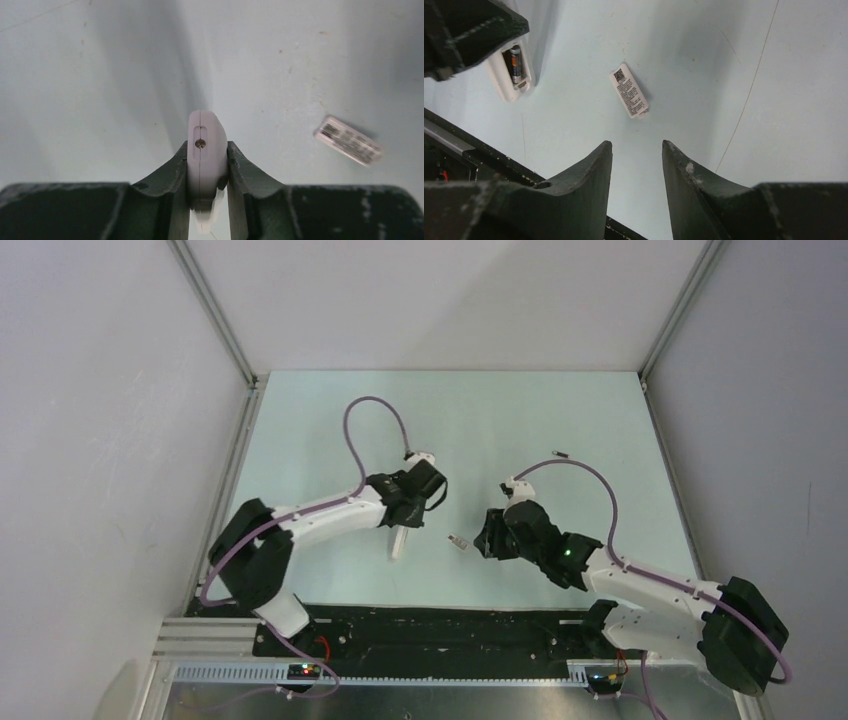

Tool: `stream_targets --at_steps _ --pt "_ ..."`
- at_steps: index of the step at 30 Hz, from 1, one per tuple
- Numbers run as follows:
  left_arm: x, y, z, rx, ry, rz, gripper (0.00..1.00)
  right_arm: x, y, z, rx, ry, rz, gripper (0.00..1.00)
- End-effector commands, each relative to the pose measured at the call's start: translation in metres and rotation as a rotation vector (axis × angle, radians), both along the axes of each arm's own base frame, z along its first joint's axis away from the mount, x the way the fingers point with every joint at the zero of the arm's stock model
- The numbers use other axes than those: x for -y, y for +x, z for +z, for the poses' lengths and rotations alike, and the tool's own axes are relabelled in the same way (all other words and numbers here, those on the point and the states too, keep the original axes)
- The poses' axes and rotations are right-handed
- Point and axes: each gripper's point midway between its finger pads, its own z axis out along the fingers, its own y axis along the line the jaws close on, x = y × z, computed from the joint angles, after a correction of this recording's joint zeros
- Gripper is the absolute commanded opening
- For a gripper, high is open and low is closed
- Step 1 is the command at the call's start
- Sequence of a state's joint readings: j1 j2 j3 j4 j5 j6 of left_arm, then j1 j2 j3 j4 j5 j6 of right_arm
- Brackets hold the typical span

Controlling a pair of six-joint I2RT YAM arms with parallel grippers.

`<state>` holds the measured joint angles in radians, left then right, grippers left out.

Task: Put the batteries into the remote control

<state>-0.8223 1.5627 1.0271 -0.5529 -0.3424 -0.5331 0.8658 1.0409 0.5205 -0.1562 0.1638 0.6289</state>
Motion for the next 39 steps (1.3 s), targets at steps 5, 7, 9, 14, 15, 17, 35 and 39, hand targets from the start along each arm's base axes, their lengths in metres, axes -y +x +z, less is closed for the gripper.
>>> stream_targets --at_steps 5,7,9,14,15,17,35,39 --pt "-0.043 0.001 -0.01 0.063 0.544 -0.055 0.0 0.002 0.003 0.01 0.033 0.063 -0.018 0.46" --pt "-0.041 0.0 -0.013 0.082 0.618 -0.079 0.0 0.005 0.003 0.009 0.031 0.07 -0.026 0.46" --pt "-0.04 -0.001 -0.015 0.086 0.678 -0.094 0.0 0.006 0.003 0.008 0.029 0.076 -0.031 0.46" --pt "-0.041 -0.002 -0.013 0.099 0.678 -0.078 0.0 0.01 0.001 0.008 0.029 0.077 -0.039 0.46" --pt "-0.041 -0.002 -0.008 0.108 0.666 -0.072 0.0 0.012 0.001 0.008 0.029 0.076 -0.042 0.46" --pt "-0.041 -0.001 0.001 0.118 0.632 -0.062 0.0 0.013 0.001 0.011 0.036 0.082 -0.046 0.46" --pt "-0.078 -0.032 0.141 0.356 -0.162 0.076 0.0 -0.05 -0.012 0.042 -0.04 0.209 -0.1 0.54" --pt "-0.083 -0.05 0.169 0.441 -0.373 0.097 0.0 -0.086 -0.009 0.029 -0.113 0.16 -0.148 0.55"
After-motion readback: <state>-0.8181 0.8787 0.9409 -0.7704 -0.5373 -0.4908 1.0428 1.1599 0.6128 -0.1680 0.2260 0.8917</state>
